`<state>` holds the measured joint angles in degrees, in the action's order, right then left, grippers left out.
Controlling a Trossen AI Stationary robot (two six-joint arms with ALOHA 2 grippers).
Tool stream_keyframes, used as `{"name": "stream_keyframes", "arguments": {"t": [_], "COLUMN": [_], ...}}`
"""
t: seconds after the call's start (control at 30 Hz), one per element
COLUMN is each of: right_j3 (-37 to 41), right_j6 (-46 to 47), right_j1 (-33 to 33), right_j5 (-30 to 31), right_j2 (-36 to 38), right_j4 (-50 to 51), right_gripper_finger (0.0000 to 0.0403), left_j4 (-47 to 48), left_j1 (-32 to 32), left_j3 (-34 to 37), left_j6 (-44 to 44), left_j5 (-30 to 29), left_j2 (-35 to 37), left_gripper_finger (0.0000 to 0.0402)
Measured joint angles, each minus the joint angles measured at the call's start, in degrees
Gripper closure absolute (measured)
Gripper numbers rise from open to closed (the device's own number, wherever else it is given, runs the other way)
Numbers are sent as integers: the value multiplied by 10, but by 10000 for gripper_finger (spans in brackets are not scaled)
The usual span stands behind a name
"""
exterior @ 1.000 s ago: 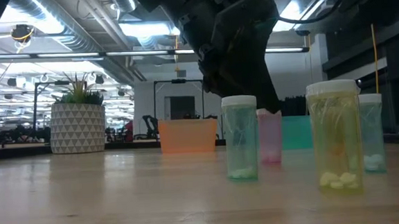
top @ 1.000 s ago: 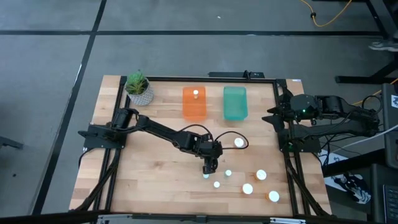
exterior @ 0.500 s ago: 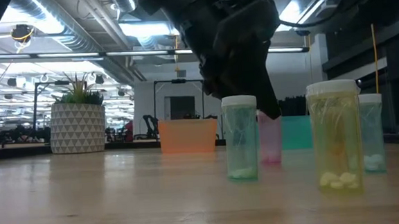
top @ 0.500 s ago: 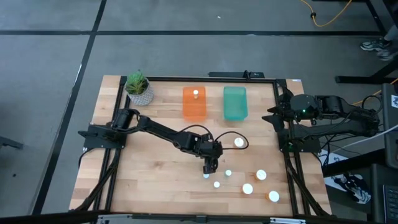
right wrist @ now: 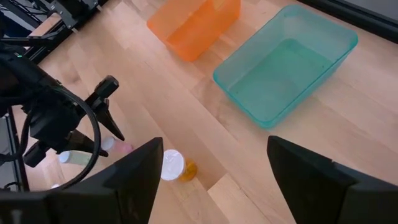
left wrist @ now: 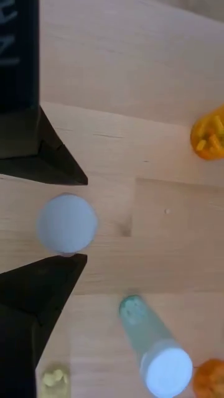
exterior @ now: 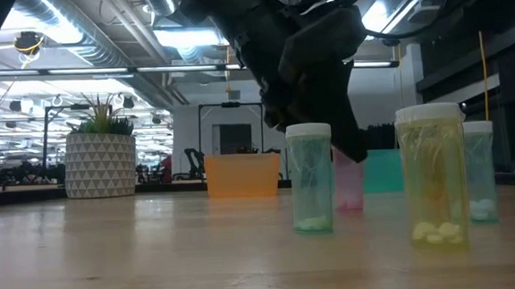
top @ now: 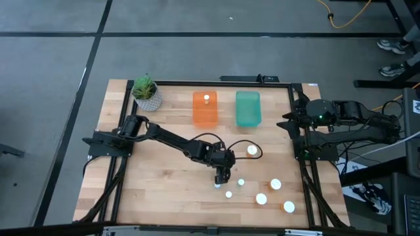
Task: Pick and place medicine bottles into bin by pill shape (circle, oval)
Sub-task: Put the small pink pill bottle into the orange bin
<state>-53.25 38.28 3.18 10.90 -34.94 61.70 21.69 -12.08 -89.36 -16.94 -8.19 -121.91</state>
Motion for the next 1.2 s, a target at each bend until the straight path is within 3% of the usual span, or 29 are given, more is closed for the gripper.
{"name": "stream_keyframes", "arguments": {"t": [0.43,0.67,0.93,1.2], "right_j3": [0,0,0,0], "right_j6": [0,2,28,94], "right_j1": [0,0,0,0], "right_j5": [0,0,0,25], "right_j2": [0,0,0,0], "right_j4": [6,7,7,7], "right_gripper_finger": [114,114,114,114], "left_j4": [9,106,261,264], "left_j1": [2,34,101,211], "left_j3": [-22,-68,-69,39], "left_j6": [-35,-4,74,166], "left_j5": [-3,-76,-83,11], "left_j2": [18,99,220,286], "left_gripper_finger": [304,309,311,310]}}
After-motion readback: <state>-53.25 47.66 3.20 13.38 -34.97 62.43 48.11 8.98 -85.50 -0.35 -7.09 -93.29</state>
